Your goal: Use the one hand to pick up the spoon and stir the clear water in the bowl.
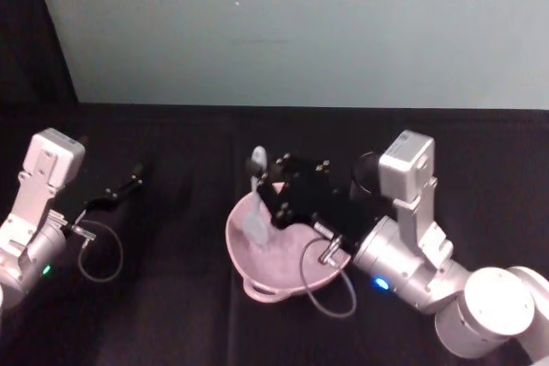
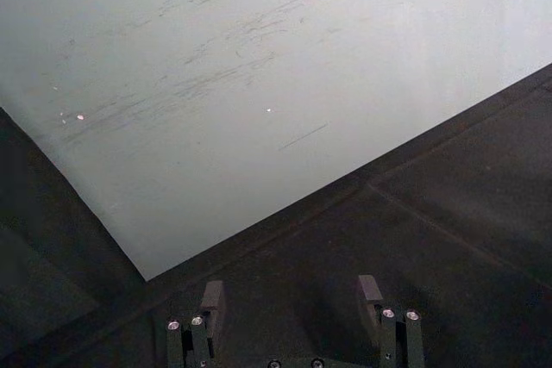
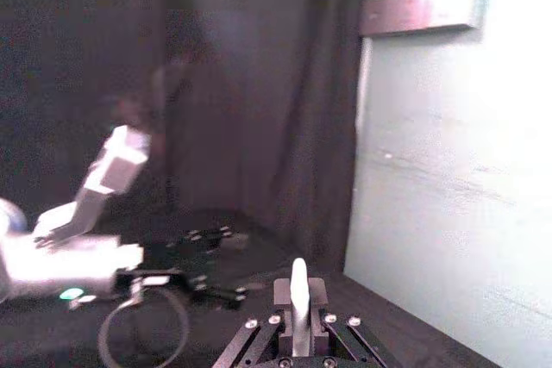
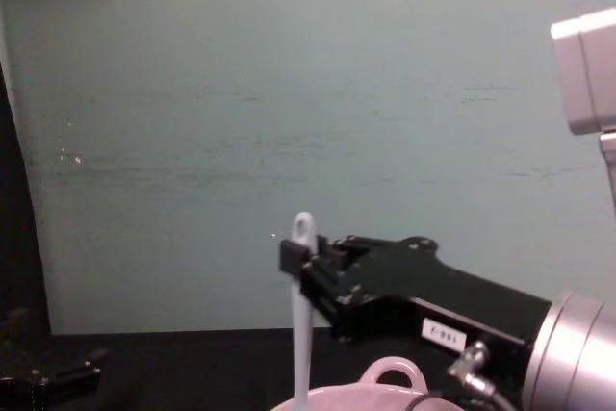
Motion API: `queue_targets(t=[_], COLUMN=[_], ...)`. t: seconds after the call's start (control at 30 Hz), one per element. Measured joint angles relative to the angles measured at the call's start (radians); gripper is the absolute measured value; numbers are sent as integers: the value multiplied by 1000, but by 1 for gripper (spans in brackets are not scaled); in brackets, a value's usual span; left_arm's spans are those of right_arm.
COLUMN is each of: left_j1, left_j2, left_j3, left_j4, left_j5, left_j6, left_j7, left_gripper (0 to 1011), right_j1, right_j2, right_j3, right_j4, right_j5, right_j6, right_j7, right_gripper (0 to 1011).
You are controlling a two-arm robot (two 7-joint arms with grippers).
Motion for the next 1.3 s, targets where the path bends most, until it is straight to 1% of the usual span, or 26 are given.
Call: queue_targets(t=[0.1,0.17,0.2,0.3,0.33,0.5,0.7,0.77,0.93,0.97,1.03,1.13,1.17,1.23,1.27,1.3], left_j1=[0,0,0,0,0,0,0,0,0,0,0,0,0,0,0,0], left_j2=[0,0,0,0,0,0,0,0,0,0,0,0,0,0,0,0], left_j3=[0,0,0,0,0,0,0,0,0,0,0,0,0,0,0,0], left_j4=[0,0,0,0,0,0,0,0,0,0,0,0,0,0,0,0], left_j5=[0,0,0,0,0,0,0,0,0,0,0,0,0,0,0,0], left_j6=[0,0,0,0,0,0,0,0,0,0,0,0,0,0,0,0], left_j7=[0,0,0,0,0,0,0,0,0,0,0,0,0,0,0,0], left_gripper=[1005,1005,1005,1005,1005,1005,1005,1005,1005,1005,1005,1005,1005,1005,1005,1005], right_j1=[13,26,26,36,36,33,14,9,-6,-10,-14,-21,-25,-28,-32,-32], right_j2=[-10,-18,-18,-20,-20,-3,23,29,47,54,61,72,76,79,80,80], right_j3=[14,33,33,56,56,86,115,118,112,104,95,67,53,40,27,27], right_j4=[29,63,63,94,94,98,68,59,29,16,4,-21,-34,-45,-56,-56], right_j5=[23,44,44,58,58,47,22,15,-19,-33,-48,-76,-87,-95,-101,-101], right_j6=[-5,-10,-10,-11,-11,-15,-16,-15,-11,-9,-5,2,4,5,5,5], right_j7=[0,-5,-5,-19,-19,-44,-63,-65,-64,-62,-56,-38,-29,-21,-13,-13], right_gripper=[118,118,117,118,117,118,118,118,118,117,118,118,117,118,118,118])
